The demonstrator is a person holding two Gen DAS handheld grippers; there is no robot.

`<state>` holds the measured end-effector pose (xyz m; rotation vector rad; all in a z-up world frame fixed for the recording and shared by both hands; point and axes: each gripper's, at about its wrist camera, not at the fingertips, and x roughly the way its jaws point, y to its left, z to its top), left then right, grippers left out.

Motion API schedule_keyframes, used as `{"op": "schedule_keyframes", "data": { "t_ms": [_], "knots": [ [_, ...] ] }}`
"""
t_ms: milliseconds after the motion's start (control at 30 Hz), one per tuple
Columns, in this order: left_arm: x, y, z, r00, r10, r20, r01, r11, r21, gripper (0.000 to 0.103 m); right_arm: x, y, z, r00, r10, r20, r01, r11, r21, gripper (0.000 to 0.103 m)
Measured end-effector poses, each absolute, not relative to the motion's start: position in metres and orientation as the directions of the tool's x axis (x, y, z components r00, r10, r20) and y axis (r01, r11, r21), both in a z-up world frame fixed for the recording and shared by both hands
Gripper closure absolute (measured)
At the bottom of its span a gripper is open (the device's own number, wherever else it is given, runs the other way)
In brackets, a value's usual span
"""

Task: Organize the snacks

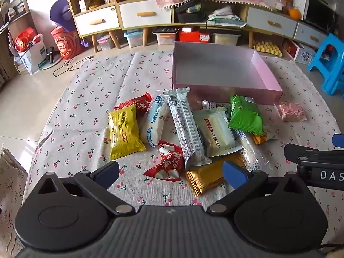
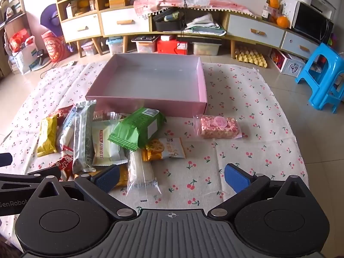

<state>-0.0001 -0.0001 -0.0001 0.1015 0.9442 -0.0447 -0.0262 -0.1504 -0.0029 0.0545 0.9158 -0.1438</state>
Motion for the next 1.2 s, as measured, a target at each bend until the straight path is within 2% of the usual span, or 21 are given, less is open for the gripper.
{"op": "schedule_keyframes", "data": {
  "t_ms": [1200],
  "knots": [
    [0.001, -0.001, -0.005, 0.572, 0.002, -0.82, 0.083, 0.995, 0.06, 0.0, -0.027, -0.149, -0.006, 0.592, -0.098, -0.8, 0.143, 0.99, -0.016, 0.0]
  ]
}}
